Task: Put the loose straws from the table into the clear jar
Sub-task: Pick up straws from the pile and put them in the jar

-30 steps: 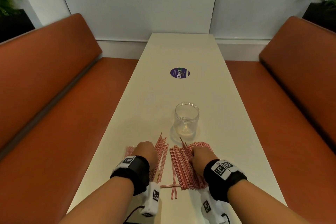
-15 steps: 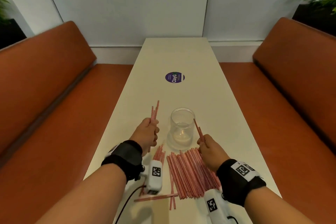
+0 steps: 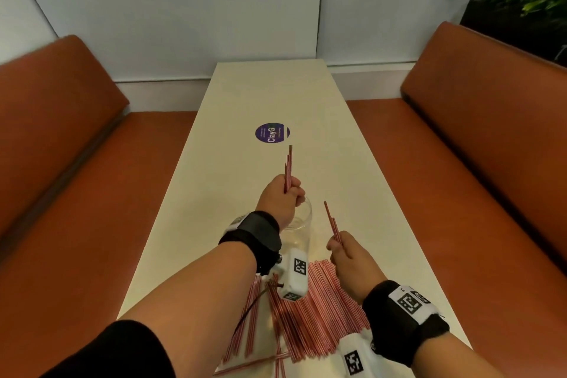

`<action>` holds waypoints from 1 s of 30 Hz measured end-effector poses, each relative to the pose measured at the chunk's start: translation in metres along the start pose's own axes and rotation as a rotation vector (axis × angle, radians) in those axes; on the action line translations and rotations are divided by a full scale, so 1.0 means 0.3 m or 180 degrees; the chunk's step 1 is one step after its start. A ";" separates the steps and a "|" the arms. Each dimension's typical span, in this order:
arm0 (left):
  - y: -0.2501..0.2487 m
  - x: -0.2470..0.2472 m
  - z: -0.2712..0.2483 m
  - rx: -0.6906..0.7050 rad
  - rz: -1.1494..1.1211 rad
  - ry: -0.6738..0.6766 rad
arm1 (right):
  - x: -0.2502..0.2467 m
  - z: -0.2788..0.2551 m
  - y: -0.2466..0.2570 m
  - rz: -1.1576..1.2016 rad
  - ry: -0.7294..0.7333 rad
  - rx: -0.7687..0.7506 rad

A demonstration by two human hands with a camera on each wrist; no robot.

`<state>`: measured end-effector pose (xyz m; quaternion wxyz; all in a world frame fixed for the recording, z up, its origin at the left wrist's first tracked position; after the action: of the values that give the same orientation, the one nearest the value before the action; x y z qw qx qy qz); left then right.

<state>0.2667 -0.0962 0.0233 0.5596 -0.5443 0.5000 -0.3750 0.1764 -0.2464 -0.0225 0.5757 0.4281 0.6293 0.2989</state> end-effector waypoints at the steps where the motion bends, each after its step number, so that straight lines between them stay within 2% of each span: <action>1: 0.006 0.001 0.002 -0.0027 0.0022 -0.0010 | -0.004 0.002 -0.001 0.0003 -0.0013 0.0004; 8: 0.020 0.001 0.009 -0.0105 0.0146 -0.0003 | -0.007 0.003 -0.002 0.0061 0.0007 0.0001; 10: -0.007 -0.011 0.013 0.0047 0.0231 -0.0084 | -0.007 0.004 -0.004 0.0095 0.0016 0.0007; 14: -0.071 -0.136 0.011 0.0591 0.0513 -0.0525 | -0.016 0.007 -0.017 0.0315 0.0055 0.0108; 15: -0.053 -0.153 0.008 0.0581 0.0702 -0.0432 | -0.019 0.008 -0.021 0.0459 0.0059 0.0210; 17: 0.033 -0.143 -0.012 0.0319 0.1493 0.0086 | -0.011 0.011 -0.007 0.0873 0.0144 0.0425; 19: 0.098 -0.113 -0.038 0.0250 0.2249 0.0506 | 0.004 0.032 0.053 0.1179 0.0311 0.0378; 20: 0.106 -0.100 -0.042 0.0300 0.2368 0.0566 | 0.011 0.052 0.096 0.1253 0.0385 0.0260; 23: 0.112 -0.085 -0.036 0.0313 0.2267 0.0605 | 0.023 0.131 0.252 0.1589 0.0441 -0.0182; 26: 0.134 -0.092 -0.022 0.0256 0.2378 0.0639 | 0.045 0.204 0.377 0.1993 0.0402 -0.0429; 30: 0.150 -0.101 -0.001 0.0245 0.2306 0.0663 | 0.152 0.257 0.371 0.1840 0.0545 -0.0315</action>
<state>0.2541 -0.0613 -0.0163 0.6222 -0.2697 0.6998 -0.2246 0.2750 -0.1645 0.0406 0.4318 0.5341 0.5123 0.5156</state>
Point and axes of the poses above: each hand's wrist, its own z-axis towards the middle knuckle, its own x-axis out of the palm, y = z × x, the point moved 9 cm from there along z, towards the middle knuckle, and after that the axes turned 10 degrees about -y, right-handed, at the moved point
